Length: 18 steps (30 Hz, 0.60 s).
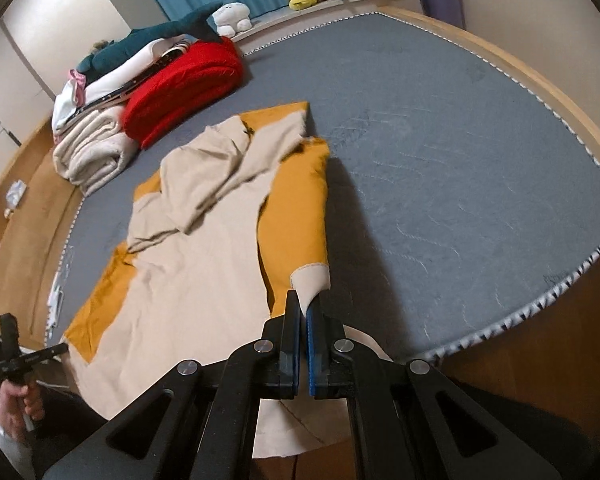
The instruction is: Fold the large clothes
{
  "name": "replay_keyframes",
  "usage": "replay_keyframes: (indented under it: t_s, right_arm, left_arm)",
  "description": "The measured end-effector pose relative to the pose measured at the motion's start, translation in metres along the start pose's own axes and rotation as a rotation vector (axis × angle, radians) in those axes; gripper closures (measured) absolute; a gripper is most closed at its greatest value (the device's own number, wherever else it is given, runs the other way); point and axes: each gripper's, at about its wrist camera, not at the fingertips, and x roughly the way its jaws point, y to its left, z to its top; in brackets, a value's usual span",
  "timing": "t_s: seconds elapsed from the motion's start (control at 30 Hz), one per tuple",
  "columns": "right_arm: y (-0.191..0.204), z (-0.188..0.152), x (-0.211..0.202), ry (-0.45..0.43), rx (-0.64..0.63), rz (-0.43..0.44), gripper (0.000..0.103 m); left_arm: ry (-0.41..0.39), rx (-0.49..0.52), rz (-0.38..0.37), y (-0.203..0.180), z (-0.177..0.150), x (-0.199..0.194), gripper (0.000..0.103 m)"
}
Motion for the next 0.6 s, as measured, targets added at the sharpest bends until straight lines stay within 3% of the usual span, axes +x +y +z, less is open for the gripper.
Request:
replay_keyframes:
  t_s: [0.2, 0.33, 0.47, 0.6]
  right_arm:
    - [-0.017, -0.033, -0.057, 0.009, 0.053, 0.009, 0.101]
    - [-0.029, -0.049, -0.093, 0.002, 0.044, 0.002, 0.101]
    - [-0.032, -0.036, -0.093, -0.01, 0.023, -0.008, 0.101]
    - [-0.031, 0.006, -0.055, -0.023, 0.008, -0.014, 0.101]
  left_arm:
    - [0.038, 0.045, -0.079, 0.002, -0.022, -0.032, 0.101]
    - [0.034, 0.042, -0.127, 0.002, -0.018, -0.046, 0.101]
    - [-0.008, 0.015, -0.159, 0.004, 0.009, -0.039, 0.101]
    - [-0.071, -0.043, -0.168, 0.01, 0.069, -0.005, 0.101]
